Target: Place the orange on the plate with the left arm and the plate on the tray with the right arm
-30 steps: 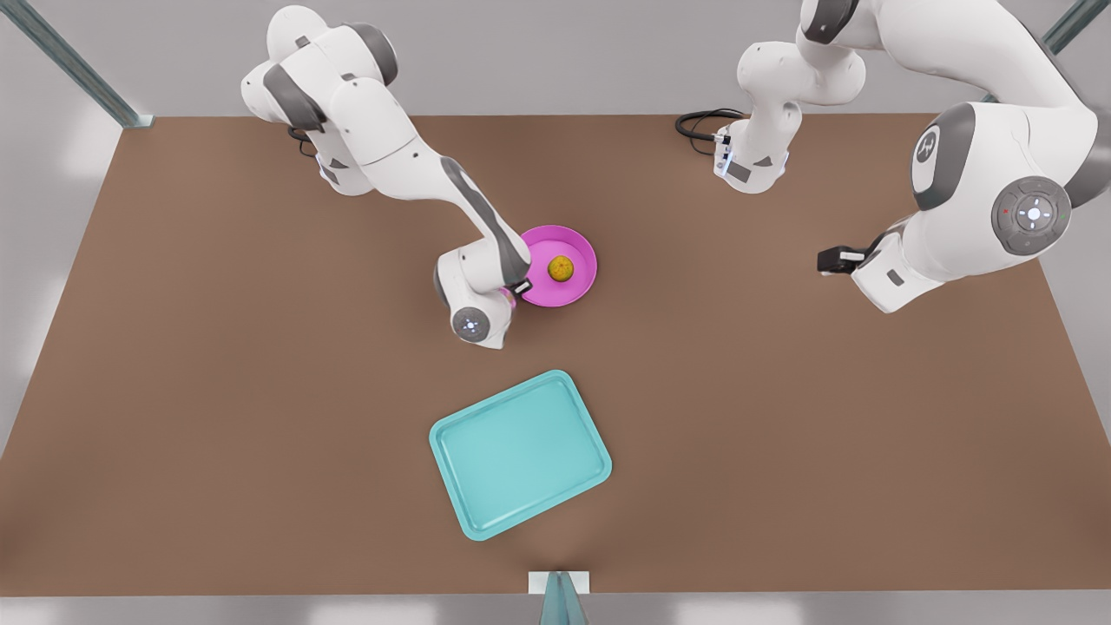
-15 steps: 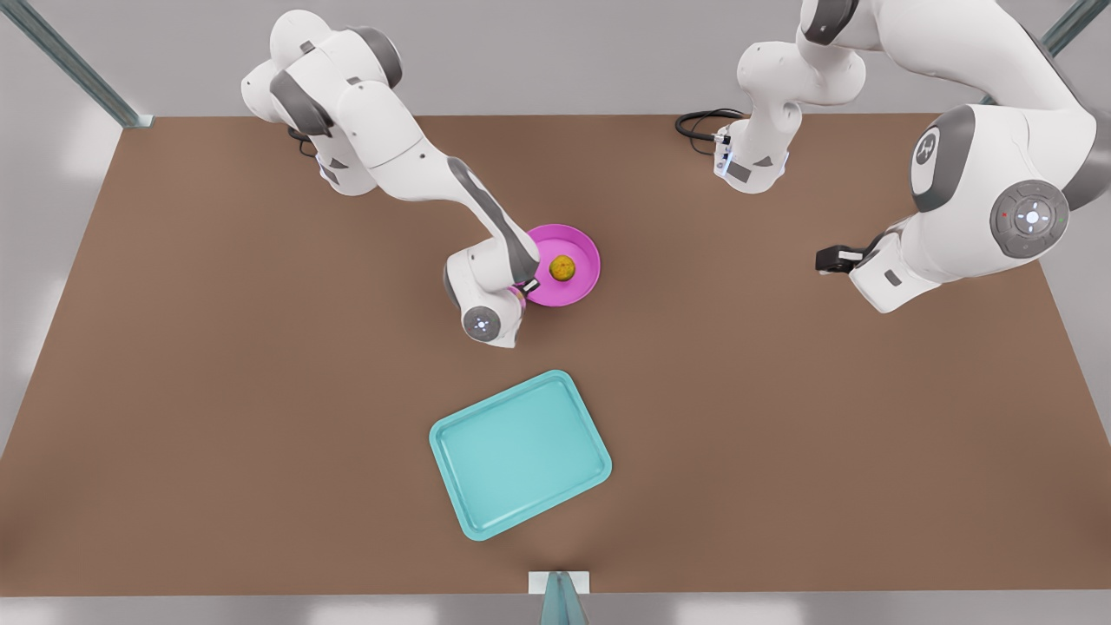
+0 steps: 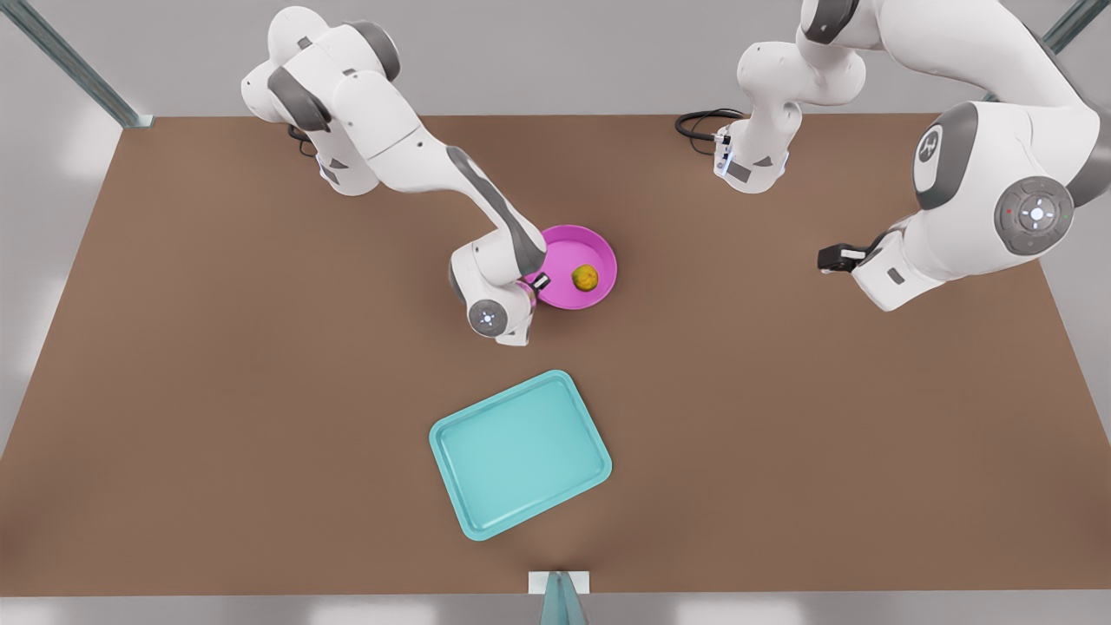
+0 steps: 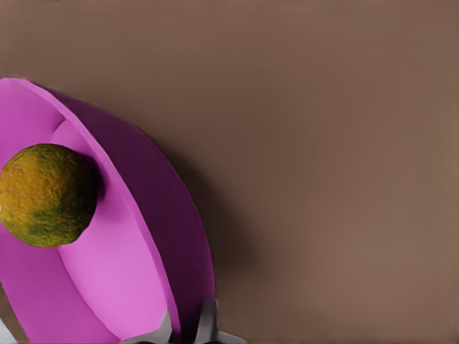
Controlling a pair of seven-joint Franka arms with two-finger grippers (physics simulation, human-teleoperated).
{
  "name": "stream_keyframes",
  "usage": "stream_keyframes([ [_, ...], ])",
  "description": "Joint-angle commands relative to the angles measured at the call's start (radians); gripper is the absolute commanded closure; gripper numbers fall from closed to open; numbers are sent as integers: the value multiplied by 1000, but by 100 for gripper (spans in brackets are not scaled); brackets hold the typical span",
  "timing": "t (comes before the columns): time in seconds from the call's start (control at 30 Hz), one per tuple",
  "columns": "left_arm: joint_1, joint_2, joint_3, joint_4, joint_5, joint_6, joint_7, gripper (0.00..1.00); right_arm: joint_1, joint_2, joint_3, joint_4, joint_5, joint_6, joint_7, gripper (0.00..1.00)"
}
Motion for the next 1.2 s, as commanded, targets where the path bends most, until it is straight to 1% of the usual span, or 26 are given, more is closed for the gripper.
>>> stream_keyframes([
  [0.0,-1,-2,-1,0,-1,-2,6,0,-5,-3,-1,13,12,-6,-4,79],
  [0.17,0,7,-1,17,-7,-7,8,0,-25,-3,-10,44,38,-6,-3,79],
  [0.57,0,-2,5,18,1,-28,9,0,-156,-15,-12,87,72,-6,-7,79],
  [0.77,0,1,5,18,-2,-28,8,0,-208,3,-61,159,74,-6,-9,79],
  [0.87,0,1,5,18,-1,-30,6,0,-258,22,-69,198,77,-3,-9,79],
  [0.9,0,-1,5,18,-2,-30,6,0,-258,37,-93,228,109,-3,-9,79],
  [0.97,-1,-5,4,18,-1,-36,6,0,-280,80,-98,293,109,-1,-10,79],
  [1.17,0,-5,2,18,1,-47,8,0,-300,264,-162,529,181,34,-4,79],
])
